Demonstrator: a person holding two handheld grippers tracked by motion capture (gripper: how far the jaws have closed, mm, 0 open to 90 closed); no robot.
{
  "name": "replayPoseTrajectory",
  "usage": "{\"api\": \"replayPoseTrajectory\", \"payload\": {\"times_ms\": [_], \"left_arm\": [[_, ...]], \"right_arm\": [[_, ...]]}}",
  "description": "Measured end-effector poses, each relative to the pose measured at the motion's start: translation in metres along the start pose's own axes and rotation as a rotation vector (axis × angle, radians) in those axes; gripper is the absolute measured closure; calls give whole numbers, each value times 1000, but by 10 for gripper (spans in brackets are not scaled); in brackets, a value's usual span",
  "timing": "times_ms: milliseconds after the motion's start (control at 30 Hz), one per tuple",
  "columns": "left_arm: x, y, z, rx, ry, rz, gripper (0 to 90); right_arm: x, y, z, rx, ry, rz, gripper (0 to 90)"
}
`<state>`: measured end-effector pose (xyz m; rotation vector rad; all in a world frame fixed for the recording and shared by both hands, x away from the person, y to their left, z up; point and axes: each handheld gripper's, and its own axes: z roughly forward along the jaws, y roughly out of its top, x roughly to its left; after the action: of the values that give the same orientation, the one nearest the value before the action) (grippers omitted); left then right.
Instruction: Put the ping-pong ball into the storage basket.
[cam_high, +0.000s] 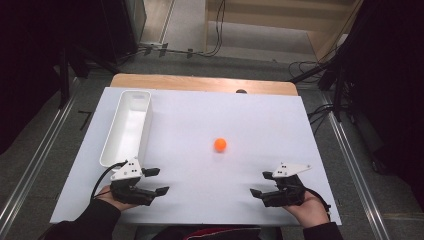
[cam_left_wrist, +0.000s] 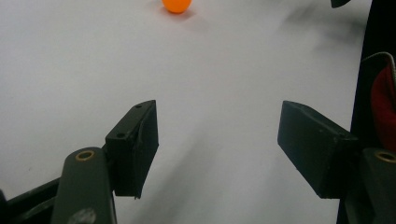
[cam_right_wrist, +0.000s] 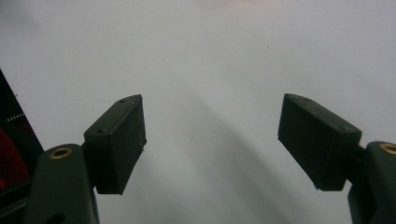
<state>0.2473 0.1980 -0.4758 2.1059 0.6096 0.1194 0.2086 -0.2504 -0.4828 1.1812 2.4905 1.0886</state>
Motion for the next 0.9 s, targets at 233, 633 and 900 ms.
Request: {"api": "replayPoseTrajectory", "payload": {"times_ms": [233,633,900], "left_arm": [[-1,3,0,-45,1,-2,287],[-13,13,7,-62,10,6,284],[-17,19,11,-74,0,-43,286]], "right_arm": [[0,0,0,1,3,-1,217],[0,0,1,8,4,1,217],[-1,0,2,11,5,-6,217]]}}
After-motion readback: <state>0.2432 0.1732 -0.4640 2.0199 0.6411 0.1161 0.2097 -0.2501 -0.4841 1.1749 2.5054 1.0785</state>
